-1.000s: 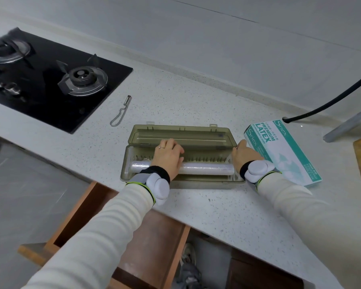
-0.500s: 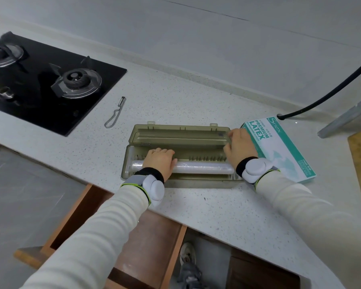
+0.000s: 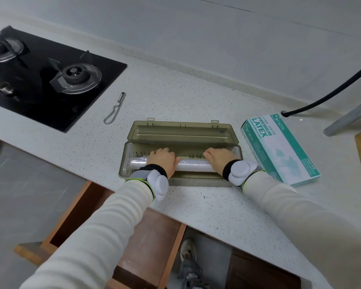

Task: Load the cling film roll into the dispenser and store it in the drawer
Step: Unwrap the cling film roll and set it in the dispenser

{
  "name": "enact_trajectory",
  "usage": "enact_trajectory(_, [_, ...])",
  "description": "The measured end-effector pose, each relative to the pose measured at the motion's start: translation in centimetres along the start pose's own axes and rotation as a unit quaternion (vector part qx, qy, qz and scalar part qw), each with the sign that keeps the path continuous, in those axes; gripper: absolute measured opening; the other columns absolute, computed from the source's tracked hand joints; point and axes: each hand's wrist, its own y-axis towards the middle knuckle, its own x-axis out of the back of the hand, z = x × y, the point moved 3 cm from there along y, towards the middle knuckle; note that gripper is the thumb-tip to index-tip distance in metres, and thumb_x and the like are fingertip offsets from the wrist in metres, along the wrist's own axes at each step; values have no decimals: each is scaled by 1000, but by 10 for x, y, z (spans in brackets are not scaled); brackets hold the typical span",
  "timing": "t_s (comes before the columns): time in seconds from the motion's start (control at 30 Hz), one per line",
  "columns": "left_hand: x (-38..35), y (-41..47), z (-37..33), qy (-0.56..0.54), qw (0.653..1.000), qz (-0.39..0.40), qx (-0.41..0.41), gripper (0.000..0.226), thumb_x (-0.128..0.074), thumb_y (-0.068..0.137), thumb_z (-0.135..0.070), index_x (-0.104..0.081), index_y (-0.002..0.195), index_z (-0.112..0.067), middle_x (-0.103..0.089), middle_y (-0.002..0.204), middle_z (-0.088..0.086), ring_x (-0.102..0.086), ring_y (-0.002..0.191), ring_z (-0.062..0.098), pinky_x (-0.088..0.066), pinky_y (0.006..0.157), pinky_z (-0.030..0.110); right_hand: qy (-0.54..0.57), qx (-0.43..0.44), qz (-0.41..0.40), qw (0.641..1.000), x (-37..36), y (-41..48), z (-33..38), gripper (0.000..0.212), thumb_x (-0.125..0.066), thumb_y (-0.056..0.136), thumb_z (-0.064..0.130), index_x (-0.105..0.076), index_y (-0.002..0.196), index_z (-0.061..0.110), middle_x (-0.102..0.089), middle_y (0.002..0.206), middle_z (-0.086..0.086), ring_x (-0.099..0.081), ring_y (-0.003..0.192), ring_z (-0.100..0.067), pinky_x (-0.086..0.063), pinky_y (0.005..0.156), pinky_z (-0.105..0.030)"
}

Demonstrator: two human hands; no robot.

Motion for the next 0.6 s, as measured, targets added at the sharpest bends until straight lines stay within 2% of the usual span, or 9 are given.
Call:
enact_trajectory(0.23, [3, -4, 1, -61, 996, -64, -7, 34, -38, 98, -32, -60, 114, -12, -51, 113, 8, -52, 102, 25, -44, 93, 37, -12, 11, 4, 1000, -1, 4, 2, 29, -40, 98, 11, -53, 123, 2, -57, 123, -15, -56, 110, -28, -47, 93, -33])
enact_trajectory(0.43, [6, -6, 0, -96, 989, -112, -8, 25, -45, 96, -26, -62, 111, -14, -53, 110, 5, -51, 102, 22, -45, 91, 33, 24, 15, -19, 999, -6, 3, 1, 30, -42, 98, 17, -55, 121, 3, -58, 121, -14, -55, 108, -25, -47, 90, -32])
enact_trajectory(0.6, [9, -9, 2, -108, 985, -134, -14, 23, -47, 95, -25, -60, 111, -16, -57, 110, 3, -51, 104, 21, -41, 92, 32, 114, -3, -26, 993, -3, 1, 6, 39, -34, 100, 32, -56, 122, 10, -61, 119, -10, -57, 107, -24, -44, 92, -32])
